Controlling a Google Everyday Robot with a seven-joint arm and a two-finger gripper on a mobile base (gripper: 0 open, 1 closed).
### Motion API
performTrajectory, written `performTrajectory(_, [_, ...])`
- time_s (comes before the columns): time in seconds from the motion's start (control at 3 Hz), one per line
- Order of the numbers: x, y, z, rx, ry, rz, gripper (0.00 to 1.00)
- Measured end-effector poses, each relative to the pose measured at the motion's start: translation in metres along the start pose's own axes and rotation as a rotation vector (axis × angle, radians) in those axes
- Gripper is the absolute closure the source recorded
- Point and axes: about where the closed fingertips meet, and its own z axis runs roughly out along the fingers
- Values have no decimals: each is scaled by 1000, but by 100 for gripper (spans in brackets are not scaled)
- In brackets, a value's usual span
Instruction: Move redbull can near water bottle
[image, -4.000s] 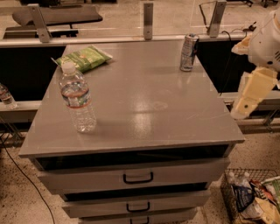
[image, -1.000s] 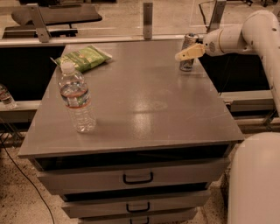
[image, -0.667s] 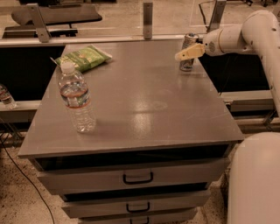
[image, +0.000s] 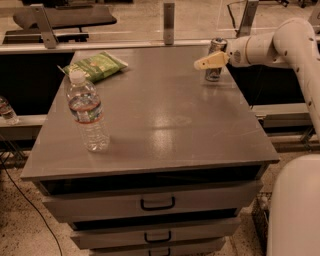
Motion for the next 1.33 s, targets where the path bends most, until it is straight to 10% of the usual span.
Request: performTrajectory(1.33, [-80, 35, -29, 15, -130, -64, 100])
